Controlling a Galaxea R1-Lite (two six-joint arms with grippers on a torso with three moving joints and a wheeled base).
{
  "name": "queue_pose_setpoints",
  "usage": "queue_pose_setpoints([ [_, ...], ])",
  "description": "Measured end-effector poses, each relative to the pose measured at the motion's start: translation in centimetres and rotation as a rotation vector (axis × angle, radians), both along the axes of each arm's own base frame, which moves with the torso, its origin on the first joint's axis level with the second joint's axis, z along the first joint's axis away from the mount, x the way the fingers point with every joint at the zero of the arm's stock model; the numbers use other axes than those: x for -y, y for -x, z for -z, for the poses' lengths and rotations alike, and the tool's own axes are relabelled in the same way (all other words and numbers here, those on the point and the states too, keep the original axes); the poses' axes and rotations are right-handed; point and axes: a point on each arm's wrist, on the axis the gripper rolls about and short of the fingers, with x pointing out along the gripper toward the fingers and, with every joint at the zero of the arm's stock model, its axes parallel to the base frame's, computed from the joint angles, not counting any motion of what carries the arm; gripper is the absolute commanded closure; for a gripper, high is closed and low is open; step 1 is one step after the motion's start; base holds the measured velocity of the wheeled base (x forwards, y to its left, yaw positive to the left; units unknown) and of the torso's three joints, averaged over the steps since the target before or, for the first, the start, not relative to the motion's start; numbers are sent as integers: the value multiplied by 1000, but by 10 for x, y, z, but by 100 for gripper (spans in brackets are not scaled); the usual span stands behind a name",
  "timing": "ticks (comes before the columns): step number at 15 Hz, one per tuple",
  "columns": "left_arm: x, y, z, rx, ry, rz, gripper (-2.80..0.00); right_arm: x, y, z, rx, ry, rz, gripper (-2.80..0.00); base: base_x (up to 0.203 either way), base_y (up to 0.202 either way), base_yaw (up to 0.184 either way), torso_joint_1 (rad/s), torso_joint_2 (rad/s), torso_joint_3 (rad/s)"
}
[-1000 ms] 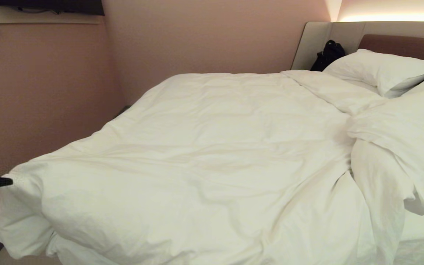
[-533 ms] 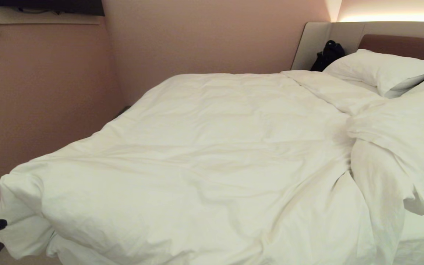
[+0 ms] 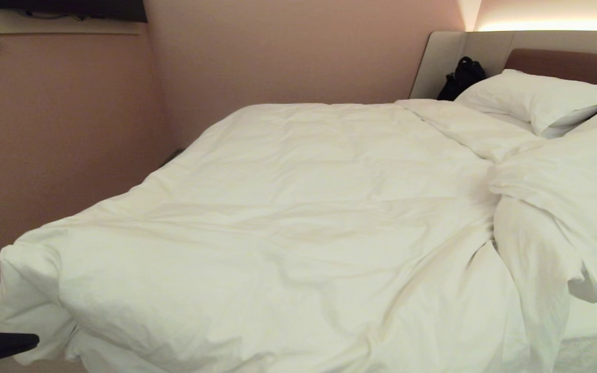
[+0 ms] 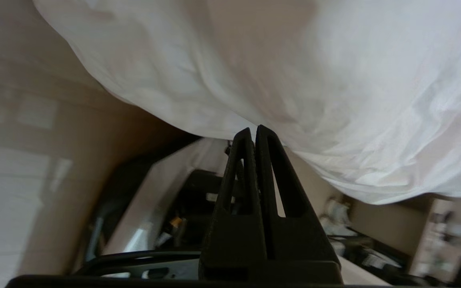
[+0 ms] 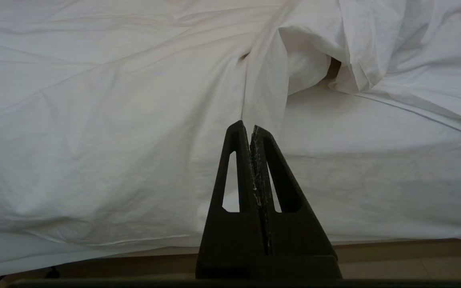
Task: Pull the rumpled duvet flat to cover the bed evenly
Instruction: Flatten the corners of the folded blanket
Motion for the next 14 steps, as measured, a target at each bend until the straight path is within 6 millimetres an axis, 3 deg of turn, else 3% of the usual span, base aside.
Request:
queue_pose_setpoints([
  [2,-12,-15,12,-35,35,-5,0,0,0,0,0,0,0,0,0,0,0,0,0,0],
  [5,-32,-37,33,54,-81,50,0,0,0,0,0,0,0,0,0,0,0,0,0,0],
  [10,-35,-51,78,285,-429,294,0,0,0,0,0,0,0,0,0,0,0,0,0,0],
  [14,-30,-64,104,373,-514,342,0,0,0,0,0,0,0,0,0,0,0,0,0,0],
])
